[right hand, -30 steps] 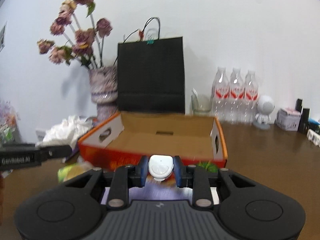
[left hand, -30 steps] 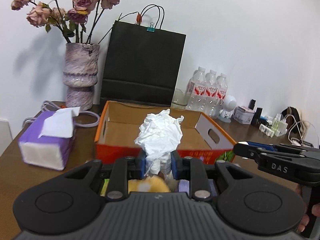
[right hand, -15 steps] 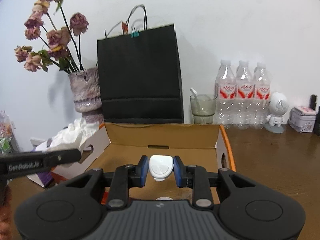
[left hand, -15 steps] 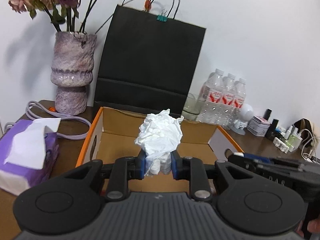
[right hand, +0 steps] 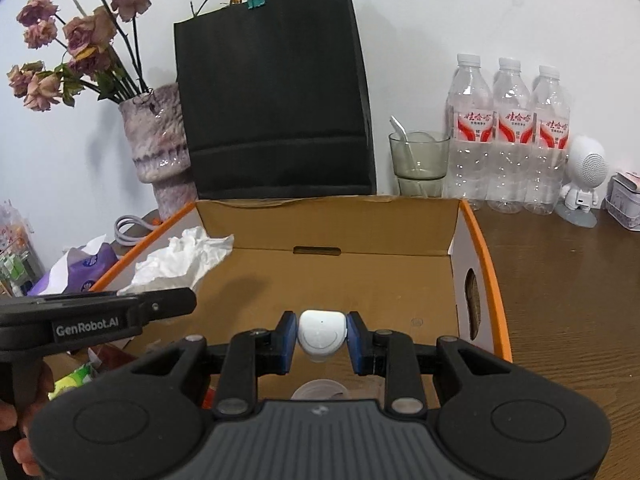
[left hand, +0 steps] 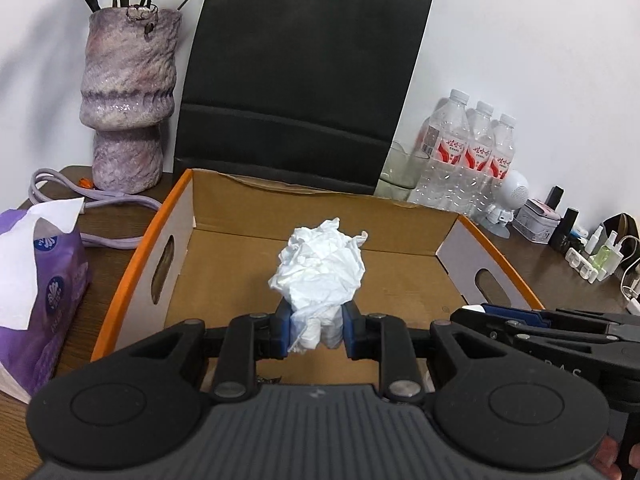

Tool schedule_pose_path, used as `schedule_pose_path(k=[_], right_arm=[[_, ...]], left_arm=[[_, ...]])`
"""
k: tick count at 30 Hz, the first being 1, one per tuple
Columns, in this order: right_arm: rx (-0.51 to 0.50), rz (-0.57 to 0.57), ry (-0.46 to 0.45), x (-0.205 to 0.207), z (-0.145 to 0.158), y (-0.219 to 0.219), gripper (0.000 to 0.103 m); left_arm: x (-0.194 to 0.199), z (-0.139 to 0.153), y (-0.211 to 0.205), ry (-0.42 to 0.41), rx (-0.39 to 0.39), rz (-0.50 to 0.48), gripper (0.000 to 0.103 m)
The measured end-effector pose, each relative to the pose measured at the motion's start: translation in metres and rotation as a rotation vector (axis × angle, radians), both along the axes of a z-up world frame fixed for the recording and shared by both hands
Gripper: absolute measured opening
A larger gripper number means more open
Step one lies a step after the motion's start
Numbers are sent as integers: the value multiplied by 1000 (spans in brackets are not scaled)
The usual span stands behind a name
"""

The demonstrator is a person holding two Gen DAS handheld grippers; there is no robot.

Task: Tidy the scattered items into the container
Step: 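Lower the case and tissue into the box and open both grippers, then grasp the purple pouch with the right gripper while the left grasps the white plush toy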

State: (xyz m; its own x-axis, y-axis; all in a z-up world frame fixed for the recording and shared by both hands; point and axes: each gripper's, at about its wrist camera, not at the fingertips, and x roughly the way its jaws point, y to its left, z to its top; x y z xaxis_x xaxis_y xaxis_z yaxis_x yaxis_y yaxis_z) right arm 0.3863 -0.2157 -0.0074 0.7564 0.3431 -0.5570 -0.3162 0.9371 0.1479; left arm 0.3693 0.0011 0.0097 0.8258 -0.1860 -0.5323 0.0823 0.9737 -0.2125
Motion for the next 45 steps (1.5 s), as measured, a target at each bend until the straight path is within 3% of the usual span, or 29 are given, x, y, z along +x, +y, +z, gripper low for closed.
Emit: schedule_pose_path(k=[3,4,5,6,7,8,9,12,31,41,45], right_arm=[[-3,3,-1,0,-1,0,26],[-2,4,3,0,-1,-1,26],[-1,4,6,0,-1,-2,33],[-4,2,9,0,0,-2,59],[-9,0,10,0,1,-3,76],[-13,-8,1,-1,2,-3,95],[-16,-12,-11,-3,5,-4,102],[-25,-18,-33,-6,11,-6,103],[-26,-41,-54,-11,19,-8,103],[-45,-37,-106,-46,44,-13,103],[-37,-23,-121,-70,53,-16,103]], left_arm=[[-1,0,-1,1,18,10,32],[-1,1,-2,0,28,16,48],[-2,2,-3,-4,38,29,80],[-3,3,-3,-13,49,56,92],[-5,4,-3,-25,65,95,103],[-7,6,-2,-37,79,118,103],[-7,7,-1,-43,76,115,103],[-8,8,3,-36,39,105,103],[-18,22,-4,-64,57,103,103],[-57,51,-8,-104,73,87,103],[-85,56,-17,-116,121,43,103]])
